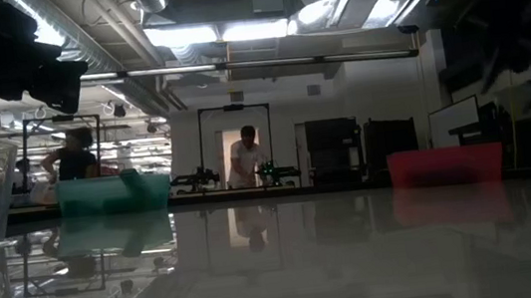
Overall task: Sort blocks
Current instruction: Put the blue block into the pink bin
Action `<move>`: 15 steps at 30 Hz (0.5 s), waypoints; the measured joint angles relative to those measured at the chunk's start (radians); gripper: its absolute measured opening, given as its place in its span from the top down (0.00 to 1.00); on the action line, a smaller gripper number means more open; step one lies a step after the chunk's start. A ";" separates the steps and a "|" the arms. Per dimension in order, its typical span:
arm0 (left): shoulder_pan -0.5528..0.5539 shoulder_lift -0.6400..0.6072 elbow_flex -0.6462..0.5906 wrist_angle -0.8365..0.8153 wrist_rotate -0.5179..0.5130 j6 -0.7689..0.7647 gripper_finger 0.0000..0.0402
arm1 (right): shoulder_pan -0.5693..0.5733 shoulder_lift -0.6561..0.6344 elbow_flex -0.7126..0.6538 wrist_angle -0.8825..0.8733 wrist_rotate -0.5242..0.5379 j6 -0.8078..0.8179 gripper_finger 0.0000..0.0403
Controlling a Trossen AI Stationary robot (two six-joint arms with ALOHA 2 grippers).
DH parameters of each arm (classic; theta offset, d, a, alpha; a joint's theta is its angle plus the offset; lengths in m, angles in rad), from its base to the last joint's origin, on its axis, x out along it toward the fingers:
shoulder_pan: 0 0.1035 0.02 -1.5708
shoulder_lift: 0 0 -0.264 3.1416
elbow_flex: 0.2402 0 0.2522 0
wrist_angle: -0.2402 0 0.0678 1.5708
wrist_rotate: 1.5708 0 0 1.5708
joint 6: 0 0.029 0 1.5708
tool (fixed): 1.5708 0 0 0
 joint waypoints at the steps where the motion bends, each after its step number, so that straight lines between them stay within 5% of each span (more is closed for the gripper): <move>1: 0.000 0.000 0.000 0.000 0.000 0.000 0.60 | 0.000 0.024 0.000 -0.006 -0.044 0.030 0.44; 5: 0.000 0.000 0.000 0.000 0.000 0.000 0.60 | 0.000 0.120 0.000 -0.011 -0.170 0.075 0.44; 15: 0.000 0.000 0.000 0.000 0.000 0.000 0.60 | 0.000 0.306 0.000 -0.060 -0.254 0.040 0.44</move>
